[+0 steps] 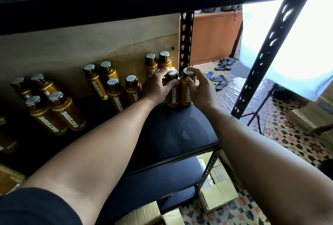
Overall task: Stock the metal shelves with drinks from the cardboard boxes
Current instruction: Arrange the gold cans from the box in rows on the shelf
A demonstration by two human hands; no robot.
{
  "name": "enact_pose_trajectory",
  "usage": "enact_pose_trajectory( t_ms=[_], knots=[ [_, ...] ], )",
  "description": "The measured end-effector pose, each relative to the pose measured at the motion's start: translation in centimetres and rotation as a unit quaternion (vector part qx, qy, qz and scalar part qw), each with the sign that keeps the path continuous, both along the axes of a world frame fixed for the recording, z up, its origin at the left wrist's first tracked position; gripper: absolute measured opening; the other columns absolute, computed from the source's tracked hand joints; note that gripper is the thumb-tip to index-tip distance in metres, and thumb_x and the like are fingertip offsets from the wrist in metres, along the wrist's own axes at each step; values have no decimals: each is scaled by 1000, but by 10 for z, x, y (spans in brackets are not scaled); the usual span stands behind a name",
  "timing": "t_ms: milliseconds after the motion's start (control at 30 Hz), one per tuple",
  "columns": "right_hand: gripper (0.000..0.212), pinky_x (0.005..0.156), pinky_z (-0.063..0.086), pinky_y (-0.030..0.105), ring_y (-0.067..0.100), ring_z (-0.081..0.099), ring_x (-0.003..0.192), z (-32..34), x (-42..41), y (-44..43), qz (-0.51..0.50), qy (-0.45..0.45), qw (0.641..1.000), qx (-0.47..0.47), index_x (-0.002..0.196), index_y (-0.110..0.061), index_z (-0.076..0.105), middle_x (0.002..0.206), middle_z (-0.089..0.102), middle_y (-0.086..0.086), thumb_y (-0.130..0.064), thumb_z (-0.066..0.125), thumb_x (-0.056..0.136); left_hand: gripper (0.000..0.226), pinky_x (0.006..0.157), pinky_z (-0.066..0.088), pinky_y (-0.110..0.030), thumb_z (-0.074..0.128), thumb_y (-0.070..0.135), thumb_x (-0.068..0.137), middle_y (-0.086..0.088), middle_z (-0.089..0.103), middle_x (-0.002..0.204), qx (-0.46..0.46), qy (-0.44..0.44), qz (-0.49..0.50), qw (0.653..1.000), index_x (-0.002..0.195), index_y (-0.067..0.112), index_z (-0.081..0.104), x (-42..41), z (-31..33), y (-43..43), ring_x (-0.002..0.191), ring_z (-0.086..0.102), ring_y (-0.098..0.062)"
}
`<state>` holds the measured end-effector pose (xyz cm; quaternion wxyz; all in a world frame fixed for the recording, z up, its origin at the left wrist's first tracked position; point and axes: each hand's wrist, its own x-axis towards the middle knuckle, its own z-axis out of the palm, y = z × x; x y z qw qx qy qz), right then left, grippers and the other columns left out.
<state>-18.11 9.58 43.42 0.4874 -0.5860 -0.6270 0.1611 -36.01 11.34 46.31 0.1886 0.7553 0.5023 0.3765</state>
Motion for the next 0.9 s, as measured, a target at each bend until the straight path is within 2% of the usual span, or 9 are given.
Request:
enact_pose_trajectory(
  t_ms=[200, 467, 533, 667, 800, 900],
  knots=[
    [27, 91, 53, 44, 20, 63, 106, -2, -1, 4, 5, 25, 1000, 3, 128, -34, 58, 117, 68, -3, -29, 57, 101, 45, 99, 49, -35, 67, 37, 96, -7, 60, 139, 13, 4, 16, 1000, 137, 22, 60, 2, -3, 0, 123, 59, -24],
    [25, 91, 54, 50, 22, 62, 108, 1, -2, 9, 14, 26, 999, -16, 123, -45, 54, 116, 66, -2, -32, 53, 101, 45, 100, 51, -39, 66, 38, 96, -6, 60, 139, 18, 2, 23, 1000, 138, 23, 59, 4, -6, 1, 124, 58, -24],
    [26, 90, 54, 47, 22, 62, 108, 1, -2, 9, 17, 28, 999, -20, 125, -43, 54, 116, 66, -2, -31, 53, 102, 46, 101, 50, -39, 66, 38, 96, -6, 59, 140, 19, -1, 24, 1000, 139, 22, 59, 4, -6, 1, 125, 58, -24],
    [28, 77, 42, 28, 16, 60, 101, -1, -1, 5, 23, 29, 999, -19, 133, -34, 54, 114, 65, -4, -27, 52, 105, 46, 99, 45, -28, 66, 37, 97, -6, 60, 139, 28, 1, 28, 999, 139, 19, 58, 4, -6, 0, 126, 56, -22],
    [29, 72, 41, 25, 15, 59, 100, 1, -1, 2, 27, 24, 999, -22, 135, -33, 53, 116, 63, -4, -28, 51, 107, 47, 103, 47, -34, 64, 38, 98, -5, 58, 141, 30, 2, 26, 999, 140, 20, 57, 4, -8, 0, 128, 55, -22],
    [33, 81, 43, 29, 14, 58, 105, 0, -1, 0, 32, 22, 999, -33, 139, -36, 50, 121, 62, -4, -28, 51, 106, 47, 104, 48, -37, 64, 38, 98, -6, 58, 141, 31, 7, 27, 999, 141, 20, 57, 4, -6, 0, 129, 55, -22]
  ],
)
